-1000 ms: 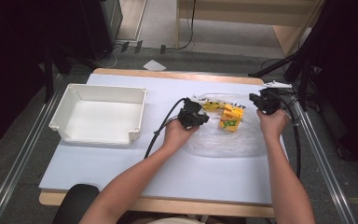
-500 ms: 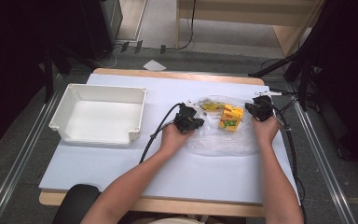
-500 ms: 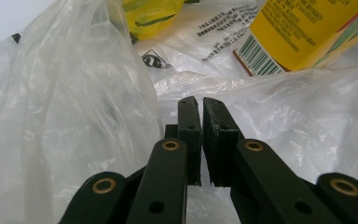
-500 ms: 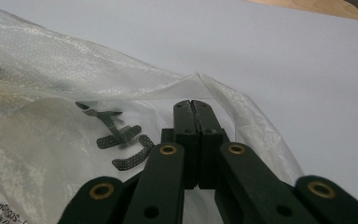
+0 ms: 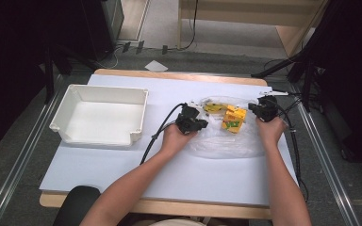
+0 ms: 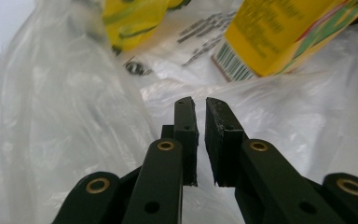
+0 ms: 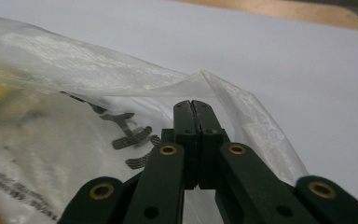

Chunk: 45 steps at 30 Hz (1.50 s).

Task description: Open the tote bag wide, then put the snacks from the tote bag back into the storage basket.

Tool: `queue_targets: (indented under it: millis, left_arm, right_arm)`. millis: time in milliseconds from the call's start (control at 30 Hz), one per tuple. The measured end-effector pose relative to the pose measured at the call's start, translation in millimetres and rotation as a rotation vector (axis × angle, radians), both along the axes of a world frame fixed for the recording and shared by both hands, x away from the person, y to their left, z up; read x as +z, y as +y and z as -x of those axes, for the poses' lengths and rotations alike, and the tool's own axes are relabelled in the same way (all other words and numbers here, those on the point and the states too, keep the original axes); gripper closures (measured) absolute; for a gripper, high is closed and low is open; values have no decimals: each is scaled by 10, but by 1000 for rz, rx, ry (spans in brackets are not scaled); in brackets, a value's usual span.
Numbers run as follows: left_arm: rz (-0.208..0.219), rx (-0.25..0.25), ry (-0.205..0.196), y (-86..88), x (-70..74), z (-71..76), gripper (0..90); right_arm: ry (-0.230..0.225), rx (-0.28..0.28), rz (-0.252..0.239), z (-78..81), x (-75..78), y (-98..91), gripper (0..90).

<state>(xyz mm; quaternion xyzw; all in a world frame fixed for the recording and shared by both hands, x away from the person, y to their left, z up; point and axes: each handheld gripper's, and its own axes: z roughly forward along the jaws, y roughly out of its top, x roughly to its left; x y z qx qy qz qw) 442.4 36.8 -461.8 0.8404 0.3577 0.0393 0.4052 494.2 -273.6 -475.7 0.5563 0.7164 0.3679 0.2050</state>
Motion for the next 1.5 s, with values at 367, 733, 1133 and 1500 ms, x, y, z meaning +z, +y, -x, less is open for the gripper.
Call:
queue_targets:
  millis: [367,733,1133,1500]
  left_arm:
    - [22,-81,26,40,332,15,790]
    - [52,-159,43,176,507,59,546]
    - [28,-229,18,255,544,82,422]
    - [38,-238,5,282,548,75,407]
  right_arm:
    - [-19,77,-34,148,456,-6,879]
    - [-9,128,-40,384,635,-26,755]
    - [-16,203,-62,940,662,55,628]
    - [-31,282,-70,1346,598,149,541]
